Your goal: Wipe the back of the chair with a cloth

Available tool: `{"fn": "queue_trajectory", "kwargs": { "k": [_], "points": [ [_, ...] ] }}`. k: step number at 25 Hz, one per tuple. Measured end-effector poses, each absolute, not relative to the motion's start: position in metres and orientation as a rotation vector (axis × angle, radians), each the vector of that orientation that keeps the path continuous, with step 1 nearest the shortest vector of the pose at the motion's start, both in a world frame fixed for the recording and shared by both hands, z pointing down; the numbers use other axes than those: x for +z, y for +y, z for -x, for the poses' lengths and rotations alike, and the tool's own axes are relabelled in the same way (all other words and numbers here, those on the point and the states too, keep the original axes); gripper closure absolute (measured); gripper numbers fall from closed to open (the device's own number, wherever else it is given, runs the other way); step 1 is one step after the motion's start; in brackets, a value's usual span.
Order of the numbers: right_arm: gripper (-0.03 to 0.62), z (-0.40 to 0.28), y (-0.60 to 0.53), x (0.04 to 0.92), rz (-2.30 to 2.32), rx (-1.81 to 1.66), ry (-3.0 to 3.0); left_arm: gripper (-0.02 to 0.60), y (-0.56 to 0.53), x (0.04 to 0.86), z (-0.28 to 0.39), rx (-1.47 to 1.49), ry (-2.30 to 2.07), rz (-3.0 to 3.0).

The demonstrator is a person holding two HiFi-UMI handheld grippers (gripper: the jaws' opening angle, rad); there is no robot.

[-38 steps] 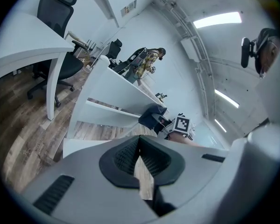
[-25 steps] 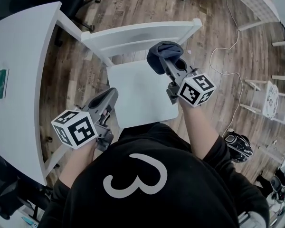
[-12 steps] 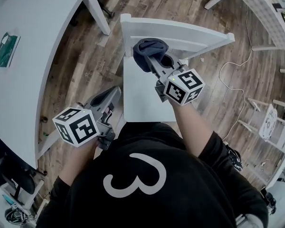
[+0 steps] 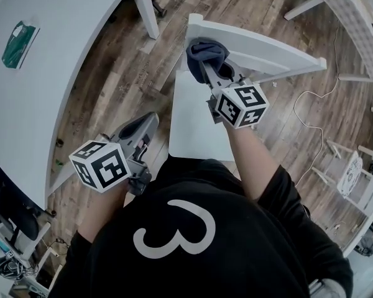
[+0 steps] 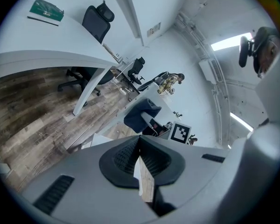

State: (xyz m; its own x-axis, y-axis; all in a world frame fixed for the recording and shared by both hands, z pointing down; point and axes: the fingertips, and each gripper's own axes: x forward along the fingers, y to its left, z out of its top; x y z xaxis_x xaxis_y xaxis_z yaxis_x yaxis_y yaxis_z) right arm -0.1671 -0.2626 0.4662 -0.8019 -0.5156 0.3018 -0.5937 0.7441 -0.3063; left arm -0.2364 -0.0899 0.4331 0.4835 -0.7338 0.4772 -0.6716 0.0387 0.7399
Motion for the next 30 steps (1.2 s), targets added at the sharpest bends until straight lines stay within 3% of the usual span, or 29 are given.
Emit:
{"fn": "queue_trajectory", "kwargs": {
  "k": [20, 30],
  "points": [
    [0.542, 0.163, -0.279, 0.473, -0.954, 0.538, -2.694, 0.568, -0.101, 0.440, 0.219, -0.030, -1.198, -1.667],
    [0.542, 0.124, -0.288, 0.472, -1.049, 0.538, -2.654, 0.568, -0.116, 0.439, 0.196, 0.007, -1.140, -1.708]
  ]
}}
